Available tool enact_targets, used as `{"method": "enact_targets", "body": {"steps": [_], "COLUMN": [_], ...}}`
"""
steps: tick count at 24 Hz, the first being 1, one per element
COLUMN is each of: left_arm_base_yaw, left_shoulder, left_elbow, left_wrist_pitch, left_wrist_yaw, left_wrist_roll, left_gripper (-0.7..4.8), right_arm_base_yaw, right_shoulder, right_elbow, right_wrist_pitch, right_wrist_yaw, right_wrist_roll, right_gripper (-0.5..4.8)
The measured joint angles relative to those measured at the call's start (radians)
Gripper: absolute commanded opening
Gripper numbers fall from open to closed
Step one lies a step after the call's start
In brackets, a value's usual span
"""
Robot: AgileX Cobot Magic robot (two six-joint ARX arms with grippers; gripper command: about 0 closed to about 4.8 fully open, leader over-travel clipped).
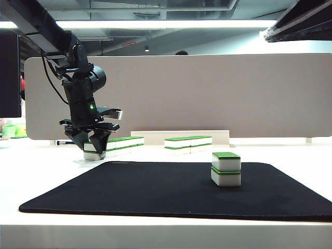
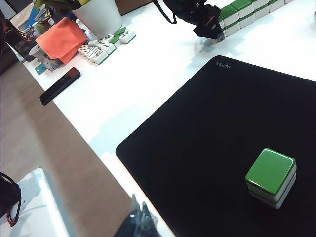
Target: Take a mahjong tile from the mahjong wall and then place it on the table close to you.
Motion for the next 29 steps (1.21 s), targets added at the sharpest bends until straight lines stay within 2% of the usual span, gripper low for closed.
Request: {"method": "enact_targets", "body": {"steps": [8,14,20,23,29], "left_arm_base_yaw": [0.000,0.000,-0.020,-0.057,-0.148], "left_shoulder": [-0.003,-0.059,-0.152,-0.185,-0.195], "left_elbow": [0.000,-0.004,-0.003,-0.003,-0.003], "left_wrist_pitch": [-0.006,-0.064,-0.150,-0.207,-0.364], "left_wrist_yaw": [0.000,0.004,0.111,0.146,0.164], "left_wrist_roll": [0.000,0.000,-0.002,0.037,0.180], "left_gripper": [2.04,2.04,2.04,2.04,2.04], "right_arm_base_yaw": [0.000,0.000,0.000,0.000,0.000], "right_shoulder": [0.000,0.000,0.000,0.000,0.000], "right_elbow": [0.000,0.000,0.000,0.000,0.000], "right_wrist_pitch": [0.000,0.000,0.000,0.000,0.000], "right_wrist_yaw": [0.000,0.000,0.000,0.000,0.000], "right_wrist_roll": [0.000,0.000,0.000,0.000,0.000], "right_gripper": [-0.01,-0.01,-0.01,-0.01,-0.01]}}
